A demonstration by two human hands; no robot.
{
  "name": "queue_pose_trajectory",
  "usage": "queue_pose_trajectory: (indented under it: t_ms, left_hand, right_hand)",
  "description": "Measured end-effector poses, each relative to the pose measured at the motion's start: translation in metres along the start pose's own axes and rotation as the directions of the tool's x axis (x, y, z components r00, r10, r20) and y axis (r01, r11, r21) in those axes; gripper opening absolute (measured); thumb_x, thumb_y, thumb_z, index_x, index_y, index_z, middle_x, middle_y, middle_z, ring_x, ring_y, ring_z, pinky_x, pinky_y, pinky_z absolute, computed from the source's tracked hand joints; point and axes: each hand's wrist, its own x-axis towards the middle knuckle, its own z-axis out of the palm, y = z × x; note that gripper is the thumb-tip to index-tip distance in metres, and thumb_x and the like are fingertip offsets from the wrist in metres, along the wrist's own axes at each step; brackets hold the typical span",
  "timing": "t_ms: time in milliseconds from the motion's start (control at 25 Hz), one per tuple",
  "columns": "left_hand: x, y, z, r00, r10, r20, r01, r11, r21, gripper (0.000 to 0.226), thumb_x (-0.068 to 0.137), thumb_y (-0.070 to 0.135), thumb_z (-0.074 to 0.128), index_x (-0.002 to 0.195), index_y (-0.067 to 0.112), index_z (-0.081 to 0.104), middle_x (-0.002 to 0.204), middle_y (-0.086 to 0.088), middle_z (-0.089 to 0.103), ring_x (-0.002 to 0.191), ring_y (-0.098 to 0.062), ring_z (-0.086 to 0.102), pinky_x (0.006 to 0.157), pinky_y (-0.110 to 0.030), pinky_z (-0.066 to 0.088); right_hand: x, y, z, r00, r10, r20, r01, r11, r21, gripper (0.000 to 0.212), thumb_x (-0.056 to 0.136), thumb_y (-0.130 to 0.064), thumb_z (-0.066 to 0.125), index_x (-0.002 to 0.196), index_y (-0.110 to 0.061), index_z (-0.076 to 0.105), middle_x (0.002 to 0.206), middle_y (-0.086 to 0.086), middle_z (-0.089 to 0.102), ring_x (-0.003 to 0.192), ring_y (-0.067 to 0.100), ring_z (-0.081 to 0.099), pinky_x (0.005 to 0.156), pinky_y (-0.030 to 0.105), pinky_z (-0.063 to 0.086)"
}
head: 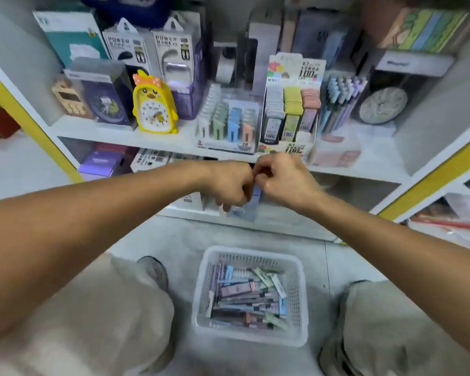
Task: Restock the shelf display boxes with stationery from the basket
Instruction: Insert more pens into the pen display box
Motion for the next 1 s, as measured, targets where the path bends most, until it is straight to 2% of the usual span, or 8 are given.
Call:
queue_pose_trajectory:
  t_ms: [40, 120, 320, 480, 600, 680, 840, 1000]
  left_hand:
    - [0.01, 0.0, 0.021, 0.976, -0.045, 0.211, 0.045, 0.999, 0.005, 0.025, 0.086, 0.007, 0.055, 0.107, 0.002, 0.068, 0.081, -0.006, 0.07, 0.066, -0.017, 0.071, 0.054, -0.025, 0.053]
    - [0.036, -0.003, 0.068, 0.926, -0.104, 0.363, 0.061, 0.99, 0.128, 0.029, 0.088, 0.011, 0.058, 0.115, 0.001, 0.065, 0.085, -0.006, 0.069, 0.069, -0.019, 0.072, 0.061, -0.031, 0.058]
    - [0.081, -0.022, 0.212, 0.918, -0.112, 0.38, 0.023, 0.973, 0.231, 0.03, 0.083, 0.024, 0.072, 0.105, 0.006, 0.06, 0.111, -0.014, 0.066, 0.088, -0.028, 0.06, 0.069, -0.034, 0.048]
    - [0.083, -0.045, 0.302, 0.911, -0.146, 0.386, 0.07, 0.976, 0.205, 0.067, 0.079, 0.022, 0.075, 0.136, 0.003, 0.044, 0.128, -0.019, 0.052, 0.113, -0.034, 0.055, 0.087, -0.042, 0.052]
    - [0.085, -0.05, 0.34, 0.955, -0.146, 0.258, 0.097, 0.976, 0.193, 0.097, 0.077, 0.032, 0.077, 0.147, -0.004, 0.021, 0.148, -0.026, 0.03, 0.138, -0.041, 0.031, 0.108, -0.052, 0.036]
    - [0.089, -0.049, 0.352, 0.959, -0.168, 0.229, 0.111, 0.965, 0.239, 0.108, 0.077, 0.034, 0.077, 0.152, -0.005, 0.008, 0.153, -0.026, 0.021, 0.143, -0.043, 0.019, 0.117, -0.054, 0.025]
    - [0.096, -0.044, 0.365, 0.975, -0.143, 0.167, 0.079, 0.936, 0.343, 0.11, 0.071, 0.022, 0.082, 0.151, -0.004, 0.012, 0.141, -0.022, 0.034, 0.131, -0.038, 0.034, 0.112, -0.048, 0.033]
    - [0.099, -0.041, 0.377, 0.984, -0.152, 0.094, 0.123, 0.957, 0.262, 0.078, 0.073, 0.009, 0.078, 0.136, 0.002, 0.033, 0.127, -0.018, 0.046, 0.116, -0.033, 0.046, 0.091, -0.041, 0.048]
  right_hand:
    - [-0.015, 0.017, 0.023, 0.99, 0.053, 0.13, -0.048, 0.998, -0.04, 0.019, 0.083, -0.013, 0.055, 0.085, -0.018, 0.074, 0.082, 0.004, 0.072, 0.079, 0.023, 0.065, 0.072, 0.035, 0.055]
    - [-0.039, 0.049, 0.065, 0.901, 0.176, 0.398, -0.146, 0.984, -0.103, 0.02, 0.086, -0.011, 0.056, 0.093, -0.014, 0.074, 0.093, 0.007, 0.074, 0.081, 0.024, 0.068, 0.076, 0.034, 0.056]
    - [-0.102, 0.128, 0.163, 0.68, 0.346, 0.646, -0.237, 0.938, -0.253, 0.029, 0.086, -0.008, 0.06, 0.114, -0.002, 0.067, 0.117, 0.014, 0.067, 0.107, 0.03, 0.063, 0.091, 0.038, 0.054]
    - [-0.142, 0.166, 0.211, 0.588, 0.393, 0.707, -0.25, 0.92, -0.303, 0.027, 0.094, -0.015, 0.057, 0.118, -0.003, 0.053, 0.118, 0.015, 0.061, 0.112, 0.033, 0.06, 0.086, 0.035, 0.05]
    - [-0.161, 0.177, 0.24, 0.52, 0.394, 0.758, -0.202, 0.919, -0.338, 0.046, 0.096, -0.022, 0.058, 0.137, -0.006, 0.044, 0.138, 0.014, 0.048, 0.124, 0.031, 0.054, 0.094, 0.036, 0.051]
    - [-0.171, 0.177, 0.255, 0.526, 0.398, 0.752, -0.209, 0.917, -0.339, 0.06, 0.092, -0.024, 0.064, 0.143, -0.011, 0.037, 0.144, 0.012, 0.039, 0.125, 0.034, 0.054, 0.097, 0.042, 0.051]
    - [-0.188, 0.172, 0.275, 0.671, 0.42, 0.611, -0.258, 0.905, -0.339, 0.06, 0.089, -0.018, 0.065, 0.14, -0.007, 0.036, 0.141, 0.016, 0.038, 0.112, 0.035, 0.06, 0.087, 0.042, 0.055]
    - [-0.192, 0.177, 0.284, 0.796, 0.396, 0.459, -0.322, 0.918, -0.233, 0.049, 0.091, -0.01, 0.064, 0.135, -0.003, 0.042, 0.126, 0.019, 0.054, 0.102, 0.035, 0.064, 0.084, 0.04, 0.056]
